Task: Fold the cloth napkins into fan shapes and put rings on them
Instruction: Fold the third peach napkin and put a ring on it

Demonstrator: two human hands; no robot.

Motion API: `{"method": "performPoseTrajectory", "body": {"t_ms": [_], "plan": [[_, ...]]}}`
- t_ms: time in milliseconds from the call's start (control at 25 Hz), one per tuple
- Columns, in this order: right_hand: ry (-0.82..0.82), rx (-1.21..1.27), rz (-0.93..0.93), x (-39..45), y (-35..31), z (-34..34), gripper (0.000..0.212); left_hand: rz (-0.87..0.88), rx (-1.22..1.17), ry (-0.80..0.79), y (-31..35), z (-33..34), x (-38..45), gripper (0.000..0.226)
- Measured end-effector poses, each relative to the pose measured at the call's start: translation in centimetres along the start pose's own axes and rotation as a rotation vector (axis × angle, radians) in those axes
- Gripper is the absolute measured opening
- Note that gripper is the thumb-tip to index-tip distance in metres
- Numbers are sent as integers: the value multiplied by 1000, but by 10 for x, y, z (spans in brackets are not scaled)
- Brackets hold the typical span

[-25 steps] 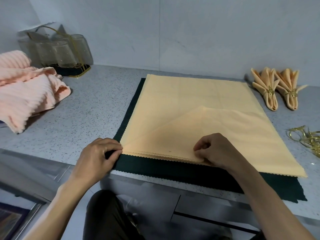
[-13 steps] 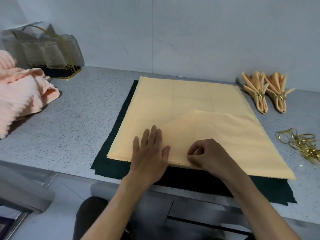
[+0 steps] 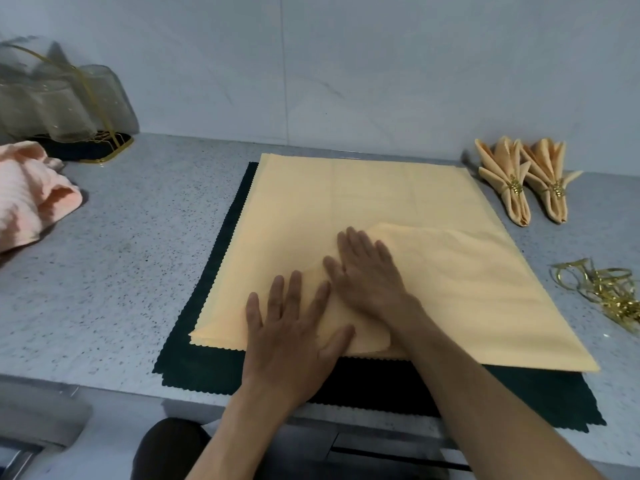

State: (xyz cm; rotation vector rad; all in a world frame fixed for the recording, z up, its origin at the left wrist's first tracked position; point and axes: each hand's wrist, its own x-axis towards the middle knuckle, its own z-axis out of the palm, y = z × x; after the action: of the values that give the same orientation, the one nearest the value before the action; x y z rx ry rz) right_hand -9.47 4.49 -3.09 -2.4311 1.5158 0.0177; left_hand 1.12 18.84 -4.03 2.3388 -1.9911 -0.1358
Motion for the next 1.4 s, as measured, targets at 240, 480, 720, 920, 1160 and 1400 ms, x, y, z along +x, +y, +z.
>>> {"method": "performPoseTrajectory", "body": {"t_ms": [240,480,720,920,1160,1400], "plan": [[141,59,-43,27,57,-22,56,13,27,-6,0,-3,-3,86],[127,-165,154,0,172,-78,70,24,31,-27,2,-8,-4,92],[23,-188,312,0,211,-99,67,-8,20,-51,5,-10,-5,88],[202,-49,328,-6,213,-91,47,-12,16,-39,5,-9,-5,87],[558,516,424,-44,175,-88,17,-11,10,-28,4,-7,-4,92],[603,458,162,-113,77,-28,11,-3,23,-8,2,-4,-3,93]]}}
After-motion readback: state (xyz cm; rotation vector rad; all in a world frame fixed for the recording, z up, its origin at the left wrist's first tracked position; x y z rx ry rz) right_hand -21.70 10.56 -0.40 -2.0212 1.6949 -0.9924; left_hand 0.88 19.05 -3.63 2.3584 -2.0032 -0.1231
